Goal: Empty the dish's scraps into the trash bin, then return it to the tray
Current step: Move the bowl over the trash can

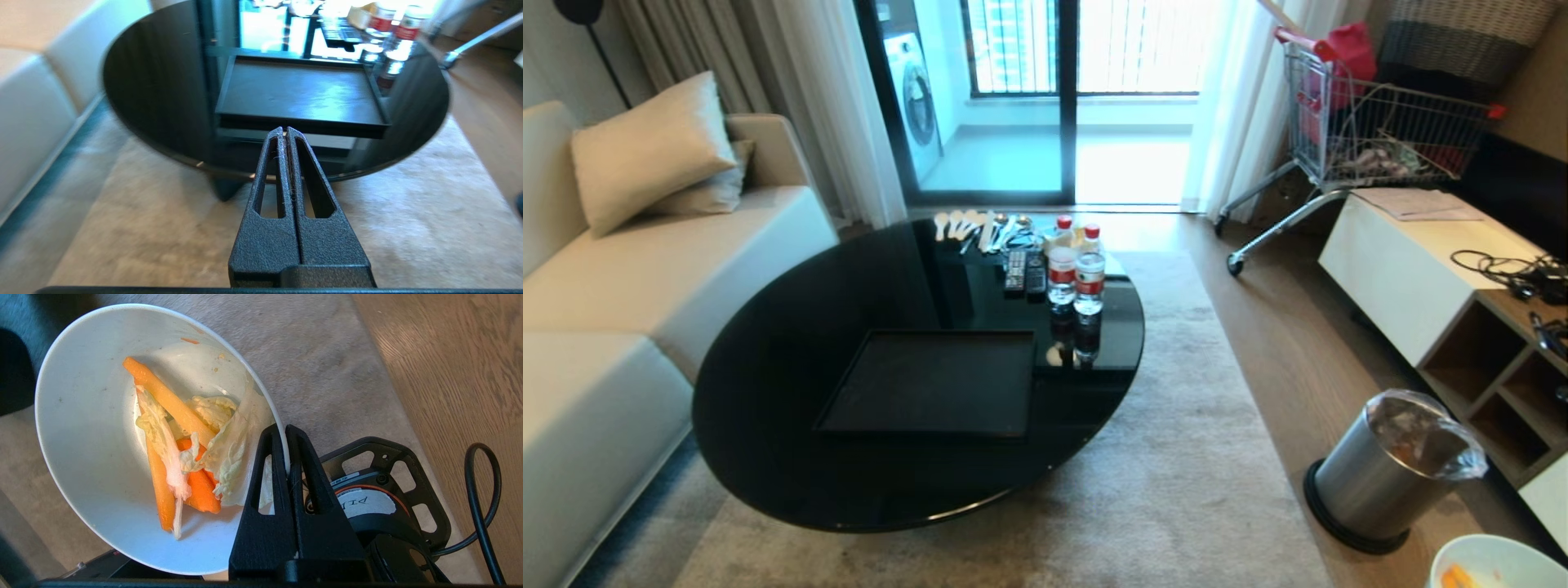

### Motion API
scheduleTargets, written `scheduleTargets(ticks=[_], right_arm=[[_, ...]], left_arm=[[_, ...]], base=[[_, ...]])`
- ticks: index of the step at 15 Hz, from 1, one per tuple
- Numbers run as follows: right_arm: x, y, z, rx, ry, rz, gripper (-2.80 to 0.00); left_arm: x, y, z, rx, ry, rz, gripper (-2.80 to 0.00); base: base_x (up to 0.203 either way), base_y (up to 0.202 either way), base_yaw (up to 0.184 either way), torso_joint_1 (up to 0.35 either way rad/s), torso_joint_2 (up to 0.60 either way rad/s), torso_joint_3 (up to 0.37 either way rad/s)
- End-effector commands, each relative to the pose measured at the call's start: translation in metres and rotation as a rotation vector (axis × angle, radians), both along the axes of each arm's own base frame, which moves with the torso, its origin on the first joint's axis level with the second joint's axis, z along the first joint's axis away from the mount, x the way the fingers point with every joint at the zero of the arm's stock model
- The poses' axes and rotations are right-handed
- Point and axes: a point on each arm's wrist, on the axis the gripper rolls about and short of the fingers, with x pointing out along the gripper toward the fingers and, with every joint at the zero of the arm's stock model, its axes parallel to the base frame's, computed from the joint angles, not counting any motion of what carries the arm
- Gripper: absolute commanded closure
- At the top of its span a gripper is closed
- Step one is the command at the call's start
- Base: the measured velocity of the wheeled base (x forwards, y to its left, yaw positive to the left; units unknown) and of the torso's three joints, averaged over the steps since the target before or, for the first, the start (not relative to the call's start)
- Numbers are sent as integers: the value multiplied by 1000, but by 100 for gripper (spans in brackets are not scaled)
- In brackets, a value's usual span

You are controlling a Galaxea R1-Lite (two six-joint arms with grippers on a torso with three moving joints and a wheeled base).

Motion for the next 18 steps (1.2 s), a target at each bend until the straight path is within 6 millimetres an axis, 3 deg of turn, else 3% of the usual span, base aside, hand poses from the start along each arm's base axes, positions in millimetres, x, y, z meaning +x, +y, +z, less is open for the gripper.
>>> scheduleTargets(ticks=[1,18], right_arm=[[-1,0,0,1,3,-3,0],[-5,-1,-1,2,22,-15,0]], left_arm=[[0,0,0,-1,-1,0,0],[0,0,0,-1,-1,0,0]], base=[[0,9,-169,1,2,6],[0,10,-164,3,2,2]])
